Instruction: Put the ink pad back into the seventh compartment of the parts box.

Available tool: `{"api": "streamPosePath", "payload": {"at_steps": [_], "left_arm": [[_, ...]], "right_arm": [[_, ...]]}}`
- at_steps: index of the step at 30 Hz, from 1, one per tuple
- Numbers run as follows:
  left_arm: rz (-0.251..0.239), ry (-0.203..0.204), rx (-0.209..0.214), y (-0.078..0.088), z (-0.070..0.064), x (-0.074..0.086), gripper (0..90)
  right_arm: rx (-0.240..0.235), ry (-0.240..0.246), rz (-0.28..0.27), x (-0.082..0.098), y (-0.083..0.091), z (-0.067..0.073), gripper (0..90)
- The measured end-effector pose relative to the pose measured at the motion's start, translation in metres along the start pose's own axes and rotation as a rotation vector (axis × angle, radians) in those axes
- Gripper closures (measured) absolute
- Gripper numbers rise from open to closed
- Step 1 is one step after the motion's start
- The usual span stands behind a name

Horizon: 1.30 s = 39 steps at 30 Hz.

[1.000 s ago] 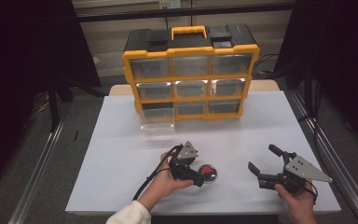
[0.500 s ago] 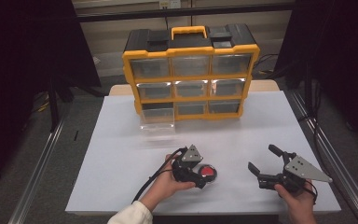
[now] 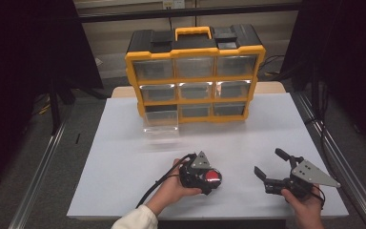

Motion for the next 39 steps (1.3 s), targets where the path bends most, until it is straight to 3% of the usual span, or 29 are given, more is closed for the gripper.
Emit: {"api": "streamPosePath", "payload": {"at_steps": [3,7,16,23,24,25,27,28,31,32,34,36,37,38,39], "left_arm": [[-0.03,0.008,-0.004,-0.003,-0.001,-0.002,28.3],[0.001,-0.03,-0.009,-0.003,-0.001,0.0,27.8],[0.003,-0.026,-0.021,-0.004,-0.002,-0.001,28.6],[0.04,-0.023,-0.013,-0.002,-0.001,-0.001,29.0],[0.042,-0.005,-0.021,-0.002,-0.001,-0.002,29.2],[0.044,-0.027,-0.005,-0.001,0.001,-0.001,29.3],[0.044,-0.008,-0.009,-0.001,0.0,-0.001,29.3],[0.018,0.013,-0.012,-0.003,-0.001,-0.003,29.3],[0.034,0.01,-0.021,-0.001,0.002,-0.002,29.3],[0.052,-0.008,-0.021,0.001,0.004,-0.001,29.3],[0.019,0.025,-0.025,0.001,0.003,-0.004,29.3],[0.05,-0.003,-0.02,0.005,0.006,-0.003,29.3],[0.031,0.03,-0.026,0.005,0.005,-0.005,29.3],[0.016,0.036,-0.023,0.005,0.006,-0.006,29.3],[0.047,0.016,-0.023,0.008,0.008,-0.005,29.3]], "right_arm": [[0.002,0.003,-0.002,0.0,0.002,-0.001,4.8],[0.006,0.001,-0.003,0.0,0.003,-0.002,4.8],[0.012,0.0,0.001,0.001,0.004,-0.002,4.8],[0.008,0.0,0.002,0.001,0.004,-0.002,4.9],[0.008,-0.001,0.002,0.0,0.005,-0.002,4.9],[0.009,-0.001,0.001,0.0,0.005,-0.002,4.9],[0.009,-0.001,-0.001,0.0,0.005,-0.002,4.9],[0.009,0.0,-0.003,0.0,0.004,-0.002,4.9],[0.011,0.0,-0.003,0.0,0.004,-0.002,4.9],[0.01,-0.001,-0.003,0.0,0.004,-0.002,4.9],[0.009,0.0,-0.002,0.0,0.005,-0.002,4.9],[0.011,-0.001,-0.003,0.0,0.004,-0.002,4.9],[0.009,-0.003,-0.001,0.0,0.005,-0.002,4.9],[0.009,-0.003,-0.003,0.0,0.004,-0.002,4.9],[0.009,-0.002,-0.003,0.0,0.004,-0.002,4.9]]}}
Point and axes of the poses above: each handheld gripper's, and its own axes: y roughly backward along the jaws, x roughly out of its underside, z roughly to its left, the point moved 10 cm from there along -y, roughly forward along the jaws, and after that the axes turned 4 degrees about -z, right-handed, at the moved point
